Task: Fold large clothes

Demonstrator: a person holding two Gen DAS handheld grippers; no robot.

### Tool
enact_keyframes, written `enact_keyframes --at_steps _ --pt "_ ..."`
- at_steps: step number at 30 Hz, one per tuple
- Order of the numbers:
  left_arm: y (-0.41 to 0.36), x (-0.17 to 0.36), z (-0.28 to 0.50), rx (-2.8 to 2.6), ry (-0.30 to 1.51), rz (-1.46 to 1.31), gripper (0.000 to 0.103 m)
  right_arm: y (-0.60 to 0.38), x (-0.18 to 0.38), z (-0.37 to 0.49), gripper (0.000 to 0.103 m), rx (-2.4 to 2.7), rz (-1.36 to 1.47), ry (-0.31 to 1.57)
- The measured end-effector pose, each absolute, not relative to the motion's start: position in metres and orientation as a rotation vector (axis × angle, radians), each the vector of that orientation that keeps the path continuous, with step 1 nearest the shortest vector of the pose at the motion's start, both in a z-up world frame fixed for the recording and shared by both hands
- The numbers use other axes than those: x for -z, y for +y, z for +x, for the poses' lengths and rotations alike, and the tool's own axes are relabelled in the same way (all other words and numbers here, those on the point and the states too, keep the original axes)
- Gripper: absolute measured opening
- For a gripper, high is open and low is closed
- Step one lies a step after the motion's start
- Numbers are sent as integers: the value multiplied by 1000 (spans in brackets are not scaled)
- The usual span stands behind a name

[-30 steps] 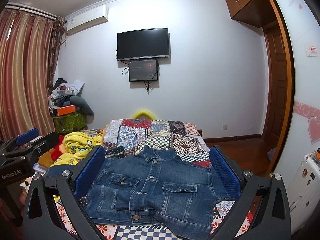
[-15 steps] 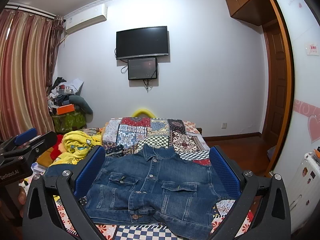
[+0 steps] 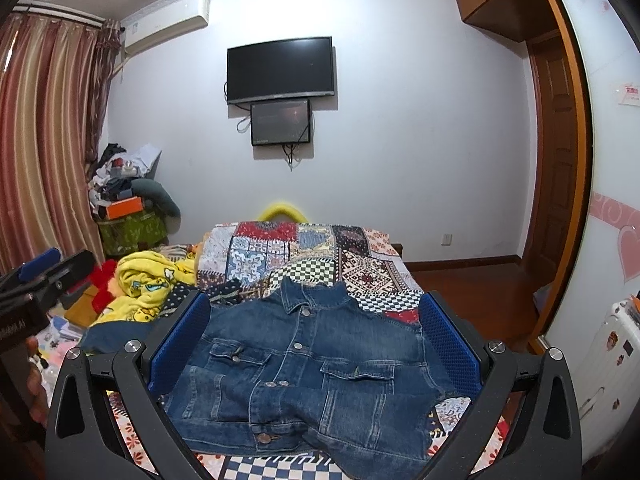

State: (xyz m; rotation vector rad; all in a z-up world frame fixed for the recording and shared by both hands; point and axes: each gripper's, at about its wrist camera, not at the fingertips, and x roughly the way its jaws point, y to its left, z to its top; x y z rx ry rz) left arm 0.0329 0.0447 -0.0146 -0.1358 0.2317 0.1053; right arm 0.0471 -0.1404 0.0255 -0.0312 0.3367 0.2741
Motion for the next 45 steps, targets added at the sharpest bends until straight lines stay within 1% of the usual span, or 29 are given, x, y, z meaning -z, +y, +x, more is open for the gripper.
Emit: enact_keyframes --at_steps 6,12,16,20,23,25,28,32,33,34,38,41,42,43,44,45 --pt "104 41 69 -257 299 -172 103 -130 -8 81 103 -267 -58 397" --pt "175 94 100 -392 429 -225 103 -120 22 128 103 -267 -109 494" --pt "227 146 118 -411 600 -307 103 -116 43 164 103 -288 -160 582" --pt "261 199 126 -382 762 -427 103 -106 62 201 103 -360 -215 695" --pt "275 238 133 -332 861 -550 103 -95 72 224 103 -410 -267 756" --pt "286 261 136 -309 892 -636 102 -86 78 239 103 -451 -300 805" --pt "301 283 140 -304 908 -742 95 -73 93 263 103 -499 -332 873" --pt "324 304 146 -326 904 -856 90 -60 118 290 103 -538 -351 993" --pt "331 306 147 -334 897 -875 87 -57 126 296 103 -551 -345 1042" --pt "337 307 148 -345 884 -888 82 -55 131 300 103 -562 -339 1071" --pt "357 307 153 -442 862 -846 72 -53 154 309 103 -593 -304 1202" --pt "370 310 156 -560 878 -766 55 -55 166 310 103 -609 -279 1280" --pt "372 309 157 -580 883 -742 45 -56 170 309 103 -609 -271 1304" --pt "372 308 158 -599 882 -710 37 -58 172 307 103 -610 -262 1326" --pt "373 305 158 -612 881 -686 33 -60 175 305 103 -610 -252 1348" --pt "371 301 160 -626 879 -656 27 -62 177 304 103 -612 -240 1371"
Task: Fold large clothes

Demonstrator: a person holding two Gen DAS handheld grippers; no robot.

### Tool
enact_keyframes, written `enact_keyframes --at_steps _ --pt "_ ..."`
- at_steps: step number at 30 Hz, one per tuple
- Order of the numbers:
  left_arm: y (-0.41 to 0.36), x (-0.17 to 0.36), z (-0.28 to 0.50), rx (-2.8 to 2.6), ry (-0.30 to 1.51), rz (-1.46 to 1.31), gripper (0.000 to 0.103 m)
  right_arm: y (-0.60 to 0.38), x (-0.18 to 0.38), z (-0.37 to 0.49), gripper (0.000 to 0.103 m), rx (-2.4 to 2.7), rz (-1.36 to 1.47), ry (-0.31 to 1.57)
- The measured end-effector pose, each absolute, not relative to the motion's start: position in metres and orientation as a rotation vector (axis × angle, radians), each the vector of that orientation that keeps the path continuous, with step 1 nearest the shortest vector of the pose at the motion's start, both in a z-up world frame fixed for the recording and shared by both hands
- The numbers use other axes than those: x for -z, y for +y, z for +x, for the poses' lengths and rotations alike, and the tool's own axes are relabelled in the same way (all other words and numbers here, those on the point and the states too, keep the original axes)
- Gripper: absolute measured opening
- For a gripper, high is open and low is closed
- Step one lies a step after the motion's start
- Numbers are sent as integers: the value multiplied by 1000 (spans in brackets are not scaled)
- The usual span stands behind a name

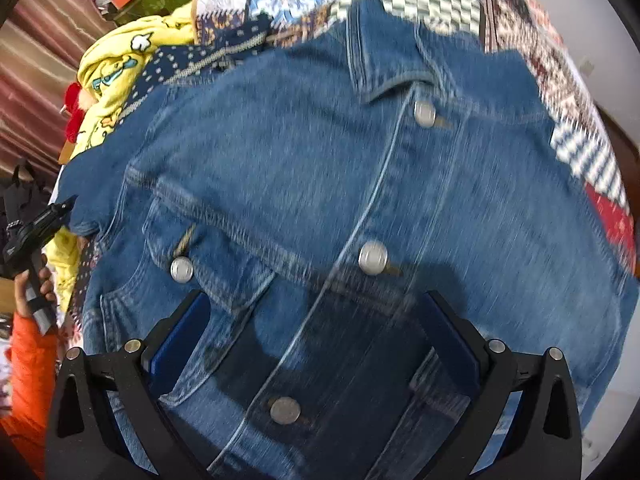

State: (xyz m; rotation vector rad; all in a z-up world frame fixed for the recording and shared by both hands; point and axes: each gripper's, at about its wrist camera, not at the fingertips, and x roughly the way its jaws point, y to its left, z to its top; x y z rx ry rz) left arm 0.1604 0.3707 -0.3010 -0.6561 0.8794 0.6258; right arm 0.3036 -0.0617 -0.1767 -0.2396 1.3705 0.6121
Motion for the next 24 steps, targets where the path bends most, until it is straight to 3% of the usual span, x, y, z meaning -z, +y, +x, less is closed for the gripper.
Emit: enact_keyframes --at_steps 4,9,19,24 --pt "359 266 162 -656 831 -494 14 -66 180 289 103 -639 -220 1444" --pt "338 200 182 -591 701 -384 7 -69 177 272 103 -664 -239 1463" --pt "214 79 270 -200 497 -250 5 -112 124 282 103 -604 -111 1298" --pt "127 72 311 -9 536 -199 5 -134 106 283 103 -529 -34 1229"
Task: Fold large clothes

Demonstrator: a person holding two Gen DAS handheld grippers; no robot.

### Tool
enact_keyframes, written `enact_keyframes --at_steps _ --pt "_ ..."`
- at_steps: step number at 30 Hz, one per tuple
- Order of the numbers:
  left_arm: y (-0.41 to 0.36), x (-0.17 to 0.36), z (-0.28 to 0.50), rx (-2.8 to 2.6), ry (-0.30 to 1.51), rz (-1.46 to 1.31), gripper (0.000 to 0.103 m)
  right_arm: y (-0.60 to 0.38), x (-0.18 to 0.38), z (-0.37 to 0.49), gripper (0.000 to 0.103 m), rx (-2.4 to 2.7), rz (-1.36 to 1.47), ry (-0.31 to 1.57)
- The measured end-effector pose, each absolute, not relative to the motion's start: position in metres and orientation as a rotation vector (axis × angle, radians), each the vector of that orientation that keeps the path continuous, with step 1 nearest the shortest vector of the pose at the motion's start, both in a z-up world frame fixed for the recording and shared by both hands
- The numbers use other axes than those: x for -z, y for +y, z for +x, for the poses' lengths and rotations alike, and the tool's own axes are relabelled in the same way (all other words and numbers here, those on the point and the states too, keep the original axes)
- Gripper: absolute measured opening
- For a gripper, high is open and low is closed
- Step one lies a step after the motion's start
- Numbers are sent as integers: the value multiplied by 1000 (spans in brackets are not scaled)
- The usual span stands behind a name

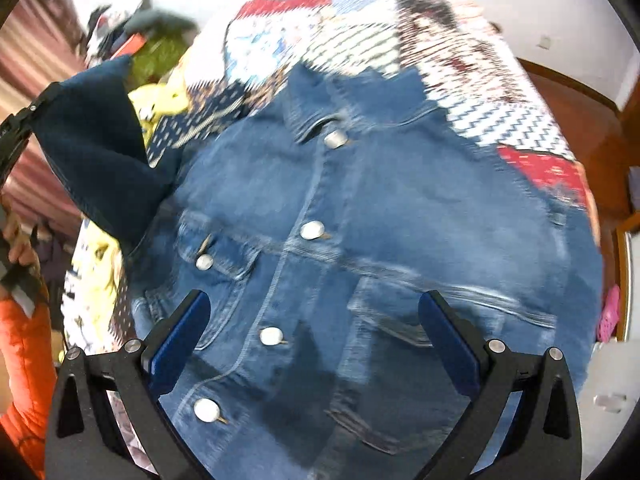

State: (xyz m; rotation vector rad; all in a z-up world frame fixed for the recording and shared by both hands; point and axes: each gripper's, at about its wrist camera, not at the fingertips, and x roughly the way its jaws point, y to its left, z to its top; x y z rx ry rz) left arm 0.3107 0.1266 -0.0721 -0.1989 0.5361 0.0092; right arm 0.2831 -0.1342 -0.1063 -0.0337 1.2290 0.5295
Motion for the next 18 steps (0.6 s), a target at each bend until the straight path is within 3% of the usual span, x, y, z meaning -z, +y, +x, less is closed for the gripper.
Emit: enact_keyframes --at_steps 6,14,17,18 --pt "25 131 351 170 758 -102 5 -180 98 280 103 -452 22 1195" --pt "-43 229 355 270 1074 -32 6 -223 116 270 103 -390 46 1232" --pt "-49 238 346 290 1125 4 20 -229 123 270 103 -383 35 1247" --pt "-49 236 340 298 1129 -2 34 -228 123 269 103 -383 34 1248"
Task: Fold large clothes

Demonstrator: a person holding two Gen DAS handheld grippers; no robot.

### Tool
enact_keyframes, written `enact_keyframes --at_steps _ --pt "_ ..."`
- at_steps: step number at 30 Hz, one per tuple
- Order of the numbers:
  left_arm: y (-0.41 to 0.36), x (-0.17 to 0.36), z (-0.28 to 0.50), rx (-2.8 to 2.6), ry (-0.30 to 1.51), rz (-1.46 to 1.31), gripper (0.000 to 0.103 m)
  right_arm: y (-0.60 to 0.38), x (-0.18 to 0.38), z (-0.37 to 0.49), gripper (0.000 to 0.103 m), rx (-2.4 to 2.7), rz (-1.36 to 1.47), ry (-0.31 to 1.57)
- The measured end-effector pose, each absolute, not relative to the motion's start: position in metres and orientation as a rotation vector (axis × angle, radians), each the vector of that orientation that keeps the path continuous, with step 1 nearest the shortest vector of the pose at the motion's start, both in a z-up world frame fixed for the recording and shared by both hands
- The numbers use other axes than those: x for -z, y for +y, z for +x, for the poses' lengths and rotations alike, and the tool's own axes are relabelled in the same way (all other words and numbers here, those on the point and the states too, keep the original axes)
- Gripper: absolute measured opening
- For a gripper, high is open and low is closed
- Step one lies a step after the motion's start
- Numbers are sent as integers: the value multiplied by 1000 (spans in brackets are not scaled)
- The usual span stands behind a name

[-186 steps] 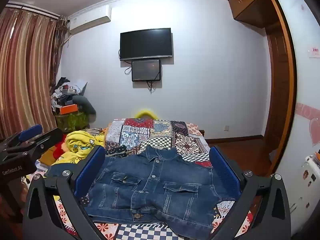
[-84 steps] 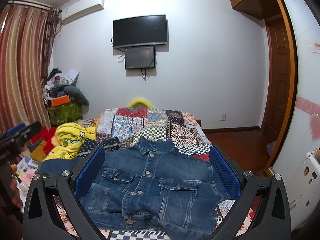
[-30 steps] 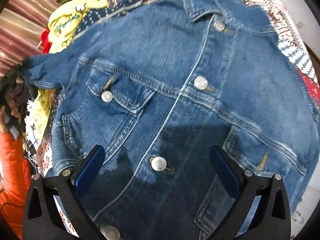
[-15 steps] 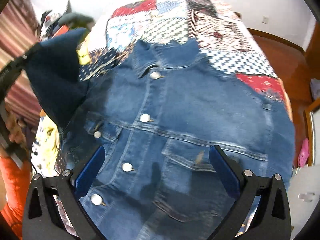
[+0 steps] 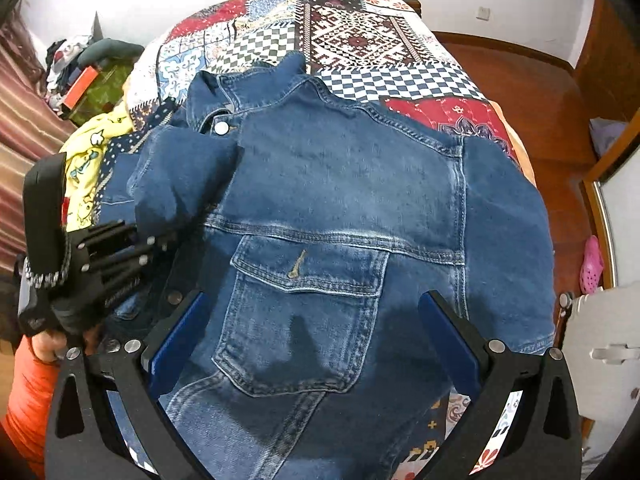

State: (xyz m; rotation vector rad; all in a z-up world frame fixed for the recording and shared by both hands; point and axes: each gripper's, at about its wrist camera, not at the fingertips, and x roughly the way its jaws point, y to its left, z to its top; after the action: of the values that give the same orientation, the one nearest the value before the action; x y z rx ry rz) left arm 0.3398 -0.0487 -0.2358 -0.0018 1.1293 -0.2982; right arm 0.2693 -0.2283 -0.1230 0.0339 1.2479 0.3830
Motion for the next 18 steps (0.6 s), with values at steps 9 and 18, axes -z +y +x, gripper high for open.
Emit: enact_keyframes --at_steps 9,18 --pt "7 190 298 226 990 -29 69 -187 99 272 103 -458 -24 1174" --pt "117 172 279 -56 864 -23 93 -90 96 285 103 -568 -167 1121"
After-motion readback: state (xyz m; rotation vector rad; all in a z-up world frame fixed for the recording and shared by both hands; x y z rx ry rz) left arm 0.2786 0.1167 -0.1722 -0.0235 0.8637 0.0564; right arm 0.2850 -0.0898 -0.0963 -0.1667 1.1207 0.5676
